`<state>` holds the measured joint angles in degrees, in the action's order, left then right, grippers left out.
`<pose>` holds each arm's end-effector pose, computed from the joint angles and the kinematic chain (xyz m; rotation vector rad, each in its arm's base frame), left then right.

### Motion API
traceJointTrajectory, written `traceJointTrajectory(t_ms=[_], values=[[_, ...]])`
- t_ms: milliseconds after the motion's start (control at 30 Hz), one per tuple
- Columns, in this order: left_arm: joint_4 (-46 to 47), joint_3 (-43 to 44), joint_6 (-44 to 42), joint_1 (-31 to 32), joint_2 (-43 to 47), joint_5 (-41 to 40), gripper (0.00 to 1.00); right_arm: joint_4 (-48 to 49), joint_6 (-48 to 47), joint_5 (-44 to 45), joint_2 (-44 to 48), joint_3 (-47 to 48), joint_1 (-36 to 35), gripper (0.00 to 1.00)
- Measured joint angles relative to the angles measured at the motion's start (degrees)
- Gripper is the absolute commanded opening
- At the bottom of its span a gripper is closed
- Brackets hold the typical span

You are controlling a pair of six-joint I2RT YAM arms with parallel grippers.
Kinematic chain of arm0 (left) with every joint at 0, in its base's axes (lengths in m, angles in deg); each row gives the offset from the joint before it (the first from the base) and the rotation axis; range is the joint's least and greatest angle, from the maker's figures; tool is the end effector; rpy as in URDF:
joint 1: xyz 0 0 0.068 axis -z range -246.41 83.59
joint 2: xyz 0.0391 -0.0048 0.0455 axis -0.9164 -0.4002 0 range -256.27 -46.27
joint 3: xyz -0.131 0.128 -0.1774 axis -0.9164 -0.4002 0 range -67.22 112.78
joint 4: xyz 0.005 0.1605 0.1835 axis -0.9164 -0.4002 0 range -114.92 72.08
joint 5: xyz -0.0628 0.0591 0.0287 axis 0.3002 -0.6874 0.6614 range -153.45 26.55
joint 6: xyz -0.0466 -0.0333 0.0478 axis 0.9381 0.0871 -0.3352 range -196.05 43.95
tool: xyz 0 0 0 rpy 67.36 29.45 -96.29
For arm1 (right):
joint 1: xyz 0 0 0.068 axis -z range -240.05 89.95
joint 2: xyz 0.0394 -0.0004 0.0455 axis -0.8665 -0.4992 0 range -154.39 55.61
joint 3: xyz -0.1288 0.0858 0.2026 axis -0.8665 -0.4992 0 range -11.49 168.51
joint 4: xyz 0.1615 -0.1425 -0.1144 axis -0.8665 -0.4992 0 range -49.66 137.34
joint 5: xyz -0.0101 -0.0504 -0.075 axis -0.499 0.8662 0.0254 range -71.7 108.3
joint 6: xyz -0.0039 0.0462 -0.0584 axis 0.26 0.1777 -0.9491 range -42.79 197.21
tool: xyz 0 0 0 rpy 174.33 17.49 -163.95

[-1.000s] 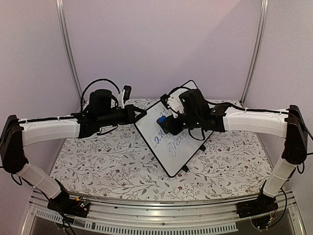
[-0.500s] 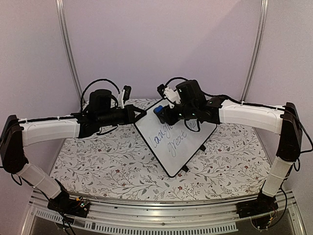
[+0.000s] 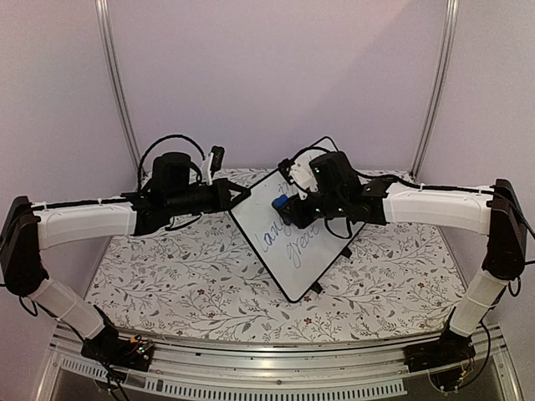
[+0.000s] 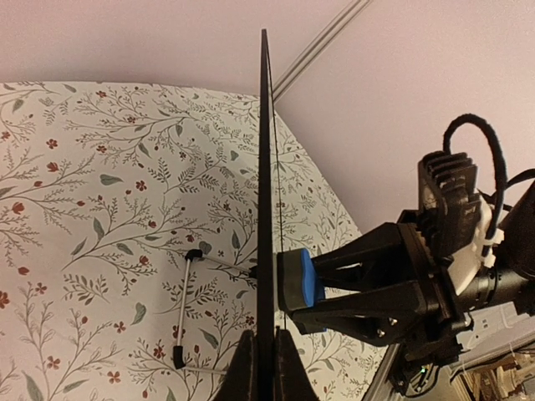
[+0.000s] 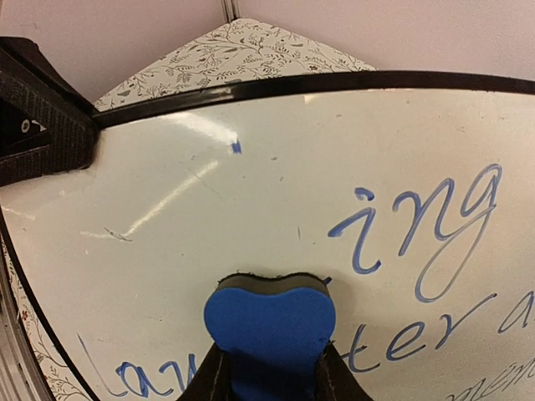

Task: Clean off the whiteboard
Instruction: Erase the whiteboard at the center of the board.

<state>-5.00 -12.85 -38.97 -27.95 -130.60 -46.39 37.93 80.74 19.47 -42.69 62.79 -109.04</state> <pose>0.2623 -0.2318 0.2576 0.2483 2.0165 -1.1540 0.2637 0.3014 0.2439 -0.8381 2.0320 0.5031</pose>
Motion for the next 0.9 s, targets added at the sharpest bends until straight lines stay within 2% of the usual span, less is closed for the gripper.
traceJointTrajectory(t_ms=[500, 667, 900], values=[[0.0, 0.0, 0.0, 0.0, 0.0, 0.0, 0.0, -3.5, -1.9, 0.3, -5.6, 12.8, 0.8, 0.19], [-0.1, 0.0, 0.1, -0.1, 0.0, 0.0, 0.0, -2.2, -1.9, 0.3, -5.4, 11.4, 0.8, 0.18], [-0.2, 0.0, 0.1, -0.2, 0.0, 0.3, 0.0, -0.7, -1.1, 0.4, -0.7, 1.5, 0.8, 0.18]])
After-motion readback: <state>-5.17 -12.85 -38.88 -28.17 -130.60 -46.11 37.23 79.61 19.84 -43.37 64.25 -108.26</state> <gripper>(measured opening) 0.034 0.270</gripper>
